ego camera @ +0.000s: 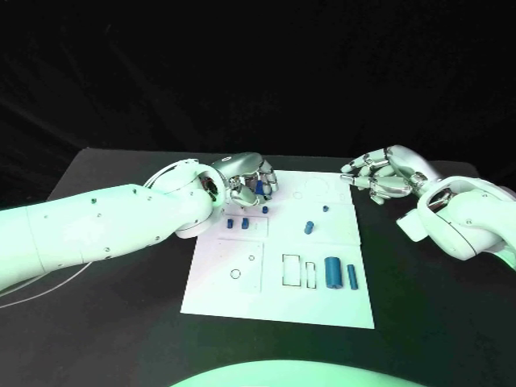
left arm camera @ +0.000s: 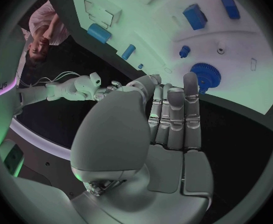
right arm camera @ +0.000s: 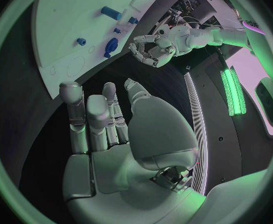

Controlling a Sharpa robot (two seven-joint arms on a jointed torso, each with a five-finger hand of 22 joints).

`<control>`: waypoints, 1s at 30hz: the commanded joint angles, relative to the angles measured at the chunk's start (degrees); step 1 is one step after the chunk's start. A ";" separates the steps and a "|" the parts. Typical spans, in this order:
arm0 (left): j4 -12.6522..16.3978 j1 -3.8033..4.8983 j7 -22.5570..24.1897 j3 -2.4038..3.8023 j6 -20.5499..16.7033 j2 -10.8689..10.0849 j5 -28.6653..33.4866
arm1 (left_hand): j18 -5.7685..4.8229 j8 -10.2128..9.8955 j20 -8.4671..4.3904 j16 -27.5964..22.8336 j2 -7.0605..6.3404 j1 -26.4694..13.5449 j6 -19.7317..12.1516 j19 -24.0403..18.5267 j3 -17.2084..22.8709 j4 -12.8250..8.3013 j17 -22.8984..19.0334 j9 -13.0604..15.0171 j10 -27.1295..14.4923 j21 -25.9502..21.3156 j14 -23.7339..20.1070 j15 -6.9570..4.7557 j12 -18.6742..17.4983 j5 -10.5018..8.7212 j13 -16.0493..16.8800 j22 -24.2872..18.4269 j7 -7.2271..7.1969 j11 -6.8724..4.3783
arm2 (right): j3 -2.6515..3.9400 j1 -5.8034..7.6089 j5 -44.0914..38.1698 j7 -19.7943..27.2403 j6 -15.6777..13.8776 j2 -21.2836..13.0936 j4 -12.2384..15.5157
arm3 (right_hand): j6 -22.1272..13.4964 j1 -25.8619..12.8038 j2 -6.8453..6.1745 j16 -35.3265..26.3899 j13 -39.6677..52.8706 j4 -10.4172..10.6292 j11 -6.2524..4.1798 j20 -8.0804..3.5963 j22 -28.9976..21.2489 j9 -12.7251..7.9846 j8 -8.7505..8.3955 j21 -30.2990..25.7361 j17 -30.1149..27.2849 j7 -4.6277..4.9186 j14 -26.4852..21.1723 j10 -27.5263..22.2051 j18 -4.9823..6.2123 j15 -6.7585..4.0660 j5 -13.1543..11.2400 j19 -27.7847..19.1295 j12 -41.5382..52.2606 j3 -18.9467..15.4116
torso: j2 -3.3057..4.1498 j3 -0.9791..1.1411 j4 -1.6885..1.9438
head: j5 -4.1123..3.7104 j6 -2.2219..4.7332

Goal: Assemble the parts on the task board

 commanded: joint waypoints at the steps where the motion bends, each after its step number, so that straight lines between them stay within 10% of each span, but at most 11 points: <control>1: -1.21 -0.14 2.05 -0.20 1.58 0.99 -9.08 | 0.68 -1.02 -0.32 1.08 -0.75 -0.22 0.48 -0.10 0.03 -0.22 0.39 -0.99 0.01 0.77 0.77 0.16 -1.34 -0.16 -1.31 0.65 -0.06 0.26 | 0.02 -0.06 -0.19 0.56 -0.29 0.04 -0.03 | -0.43 -0.14 -0.38 -0.10 -0.07 0.17 0.17 0.07 -0.07 -0.10 0.18 -0.24 -0.08 -0.03 -0.16 -0.28 0.93 0.04 0.23 -0.52 0.12 -0.06 | 0.05 -0.01 -0.01 | -0.04 0.07; 14: -4.66 -0.63 0.45 -0.48 6.84 3.55 -13.11 | -0.51 -5.52 0.43 8.38 -1.64 -1.17 1.71 5.07 -0.59 0.07 4.40 -4.98 0.00 8.69 5.83 0.83 -6.87 -0.19 -7.06 9.13 0.56 1.14 | 0.03 -0.08 -0.18 0.56 -0.28 0.00 0.02 | -0.46 -0.14 -0.38 -0.05 -0.09 0.18 0.19 0.07 -0.09 -0.10 0.18 -0.28 -0.01 -0.01 -0.16 -0.33 0.93 0.05 0.24 -0.54 0.10 -0.05 | 0.10 0.00 -0.09 | -0.17 0.17; 30: -7.82 -0.95 -0.89 -0.49 10.82 5.18 -13.92 | -0.80 -6.21 0.10 9.61 -1.05 -1.06 3.81 5.75 -0.36 0.09 3.64 -5.92 1.13 10.79 5.98 0.26 -8.28 -0.14 -8.97 11.48 -0.16 0.49 | 0.03 -0.08 -0.12 0.63 -0.28 -0.04 0.01 | -0.46 -0.14 -0.38 -0.05 -0.09 0.18 0.19 0.07 -0.09 -0.10 0.18 -0.28 -0.01 -0.01 -0.16 -0.33 0.93 0.05 0.24 -0.54 0.10 -0.05 | 0.04 0.02 -0.02 | -0.31 -0.02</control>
